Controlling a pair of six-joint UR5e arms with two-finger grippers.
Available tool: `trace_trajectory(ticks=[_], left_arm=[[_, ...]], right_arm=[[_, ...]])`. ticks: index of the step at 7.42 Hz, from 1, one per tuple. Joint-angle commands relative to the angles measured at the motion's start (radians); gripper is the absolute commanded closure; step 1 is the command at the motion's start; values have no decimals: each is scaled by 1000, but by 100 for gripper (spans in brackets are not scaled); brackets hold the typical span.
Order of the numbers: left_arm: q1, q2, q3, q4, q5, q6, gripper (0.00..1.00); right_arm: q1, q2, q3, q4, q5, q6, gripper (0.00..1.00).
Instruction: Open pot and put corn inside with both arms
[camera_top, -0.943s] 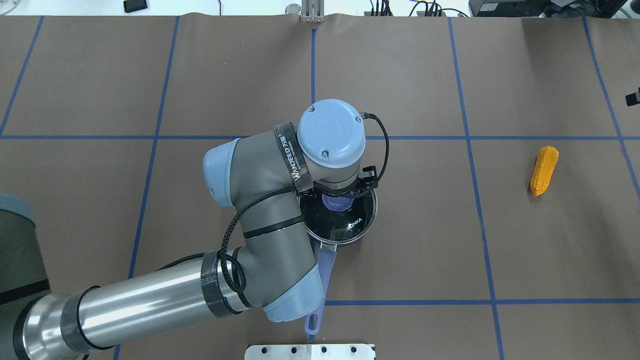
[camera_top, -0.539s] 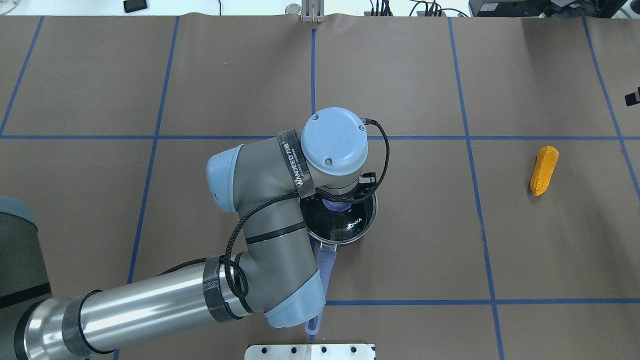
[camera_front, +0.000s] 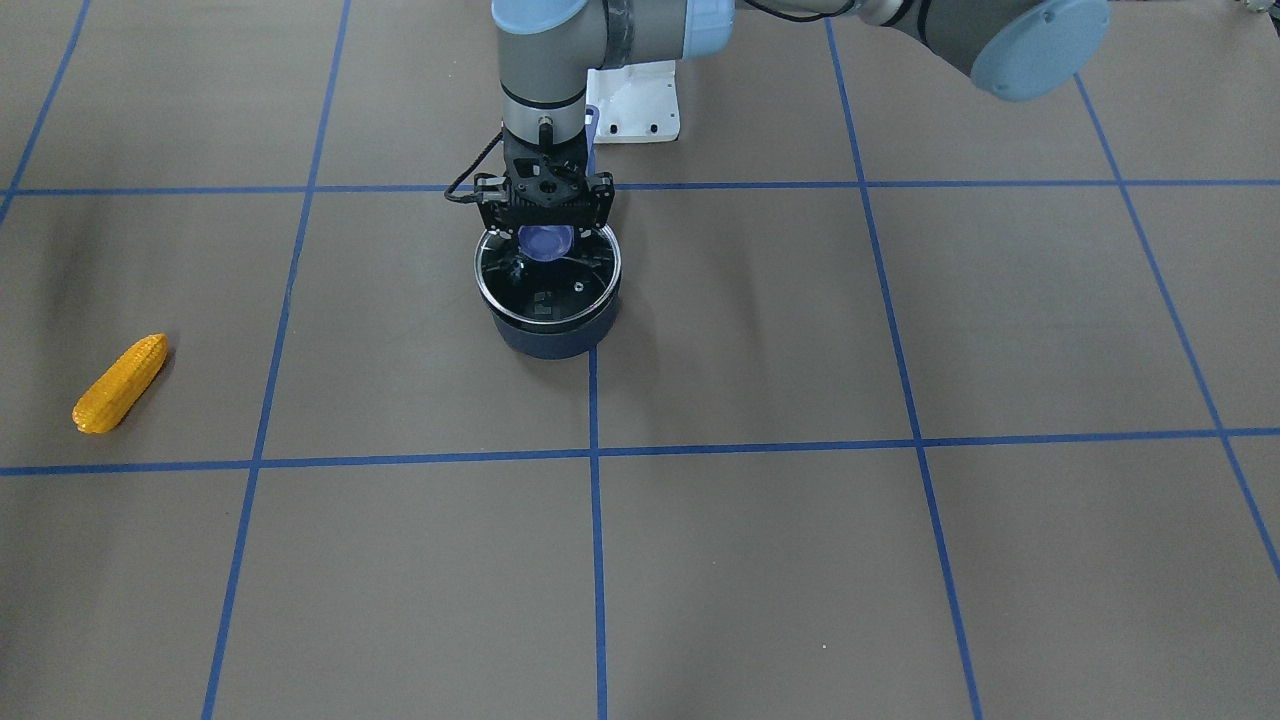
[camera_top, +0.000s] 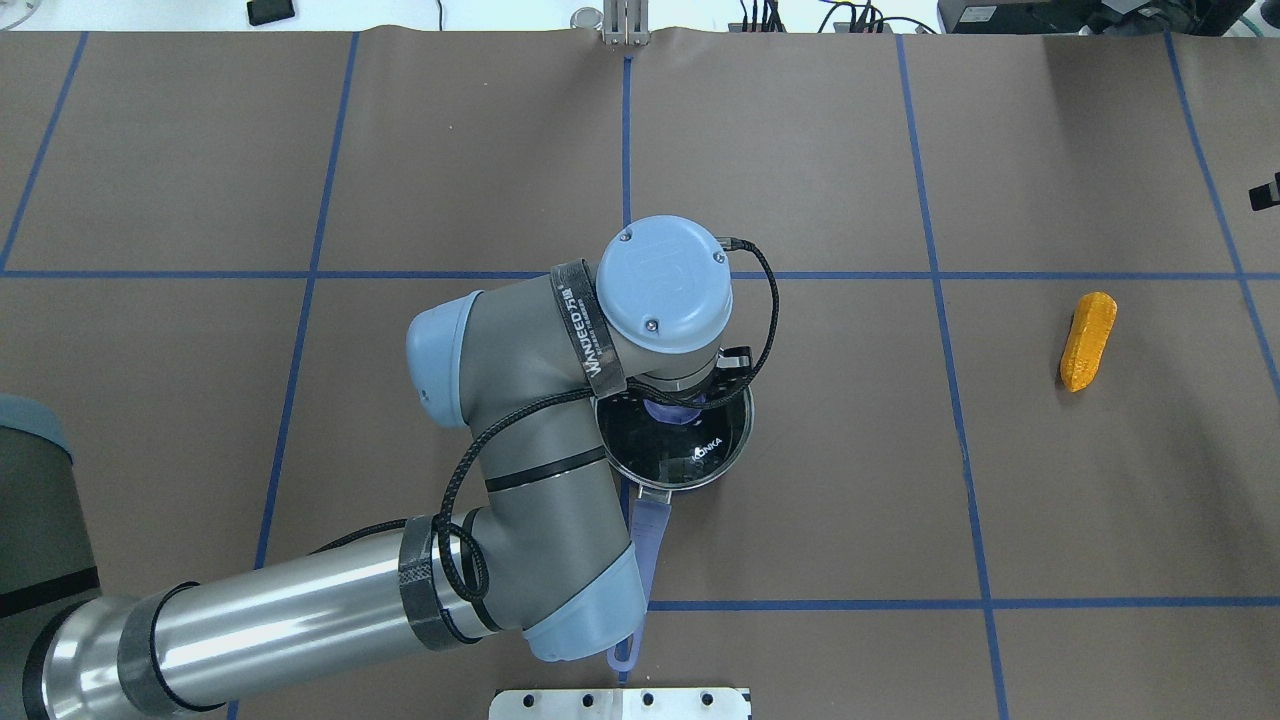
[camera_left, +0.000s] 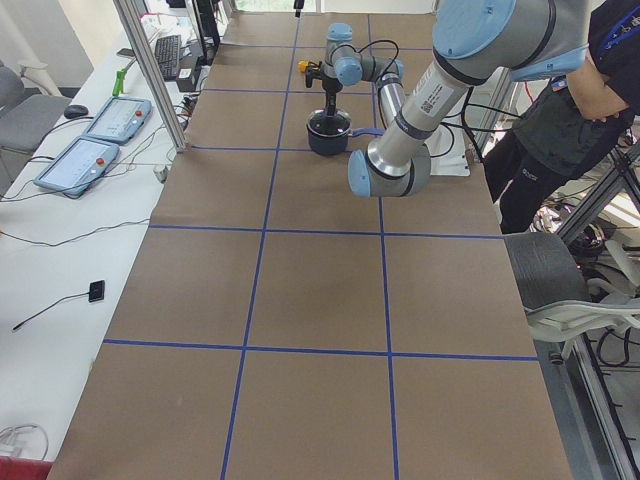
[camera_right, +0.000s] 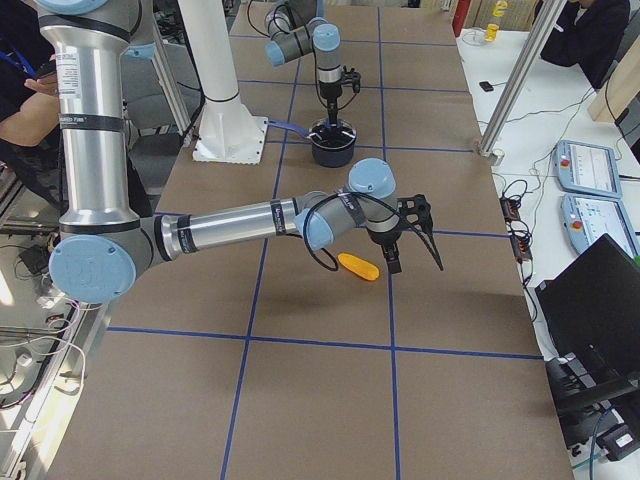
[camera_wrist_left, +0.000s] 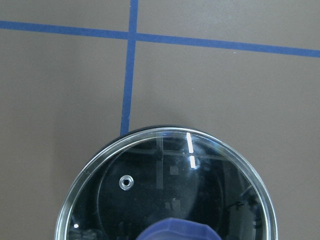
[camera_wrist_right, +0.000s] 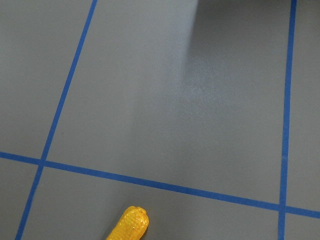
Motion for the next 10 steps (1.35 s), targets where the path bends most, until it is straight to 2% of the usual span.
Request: trace_trajectory(ticks=[1,3,5,8,10], left_arm=[[-10,58,-237,194,-7,116,94],[-90,275,-443,215,-22,321,94],[-243,469,-524,186,-149,549,94],[-439,867,-529,-117,-316,917,94],[-570,1096,-475,-269,-395,1206,95]], right_arm=[[0,0,0,0,0,0,0],[0,0,0,0,0,0,0],[-2,-1,0,2,2,0,0],[-2,-3,2,2,3,0,0],[-2,-4,2,2,3,0,0]])
